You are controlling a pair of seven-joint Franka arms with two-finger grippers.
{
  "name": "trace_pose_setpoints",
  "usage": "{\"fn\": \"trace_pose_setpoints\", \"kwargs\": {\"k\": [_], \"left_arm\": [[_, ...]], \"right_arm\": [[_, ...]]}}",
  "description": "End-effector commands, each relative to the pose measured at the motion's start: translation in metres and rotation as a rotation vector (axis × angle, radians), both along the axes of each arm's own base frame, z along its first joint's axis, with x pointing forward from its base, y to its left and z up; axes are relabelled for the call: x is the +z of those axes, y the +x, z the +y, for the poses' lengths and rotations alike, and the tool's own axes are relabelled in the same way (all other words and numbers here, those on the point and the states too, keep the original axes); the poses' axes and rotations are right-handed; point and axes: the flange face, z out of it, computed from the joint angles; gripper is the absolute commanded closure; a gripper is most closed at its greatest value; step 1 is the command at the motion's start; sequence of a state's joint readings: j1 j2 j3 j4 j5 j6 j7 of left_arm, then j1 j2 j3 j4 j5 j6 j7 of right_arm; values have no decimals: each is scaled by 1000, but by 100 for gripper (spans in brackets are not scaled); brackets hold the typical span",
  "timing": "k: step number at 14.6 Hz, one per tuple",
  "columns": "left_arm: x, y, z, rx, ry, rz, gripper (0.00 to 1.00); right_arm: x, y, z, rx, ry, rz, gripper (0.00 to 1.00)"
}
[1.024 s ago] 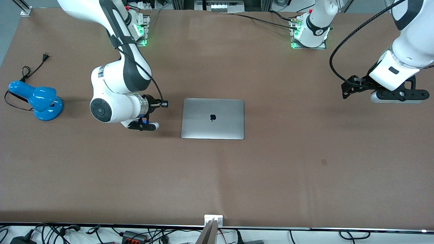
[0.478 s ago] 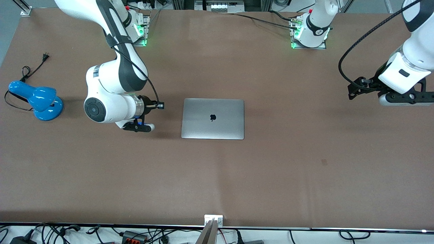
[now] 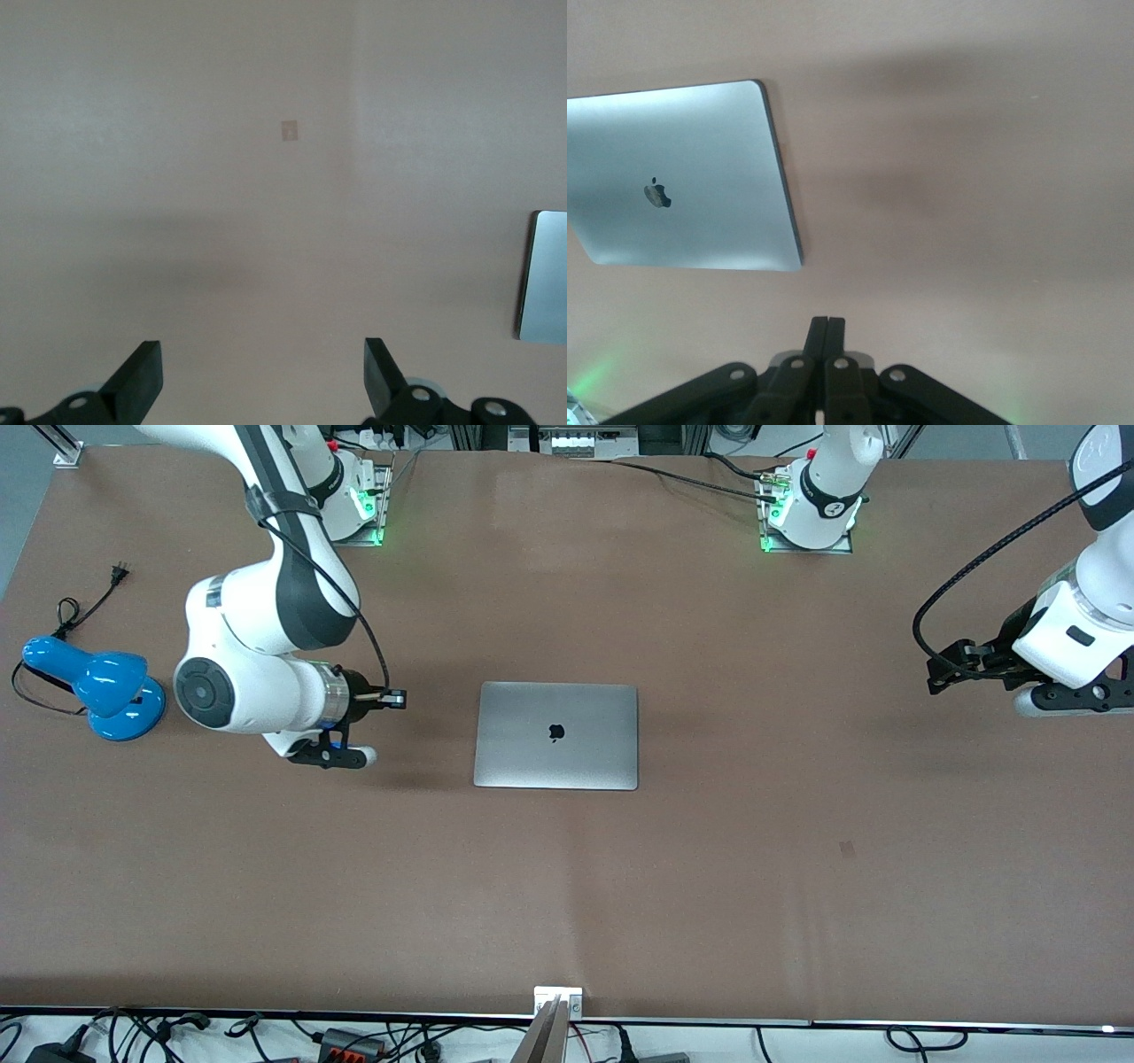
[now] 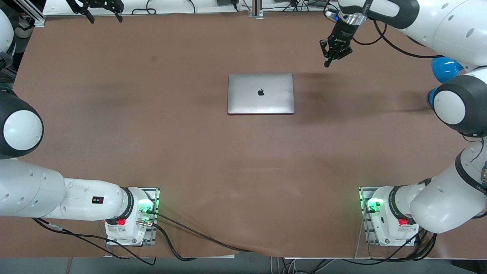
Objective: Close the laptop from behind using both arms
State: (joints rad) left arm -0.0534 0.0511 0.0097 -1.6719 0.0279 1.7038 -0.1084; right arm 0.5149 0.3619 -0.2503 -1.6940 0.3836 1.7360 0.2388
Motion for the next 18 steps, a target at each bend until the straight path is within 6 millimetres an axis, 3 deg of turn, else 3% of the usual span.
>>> {"fn": "trace_pose_setpoints", "kwargs": {"k": [1, 3, 7, 10, 12, 17, 18], "left_arm": [[6, 5, 5, -12, -20, -1, 0], [6, 4, 4, -13, -19, 0, 0], [8, 3, 2, -17, -19, 5, 0], [8, 6, 4, -13, -21, -13, 0], [8, 5, 4, -13, -19, -10, 0], [10, 1, 10, 0, -31, -4, 0], [13, -1, 7, -6, -32, -7, 0]], "right_arm": [[35, -4, -20, 15, -28, -32, 100], [64, -5, -34, 15, -37, -55, 100], [143, -1, -62, 73, -139, -80, 100], [180, 1, -98, 83, -140, -83, 100], [182, -1, -116, 105, -159, -59, 100], [186, -6, -123, 155, -191, -46, 100], [186, -6, -125, 191, -181, -51, 95]]}}
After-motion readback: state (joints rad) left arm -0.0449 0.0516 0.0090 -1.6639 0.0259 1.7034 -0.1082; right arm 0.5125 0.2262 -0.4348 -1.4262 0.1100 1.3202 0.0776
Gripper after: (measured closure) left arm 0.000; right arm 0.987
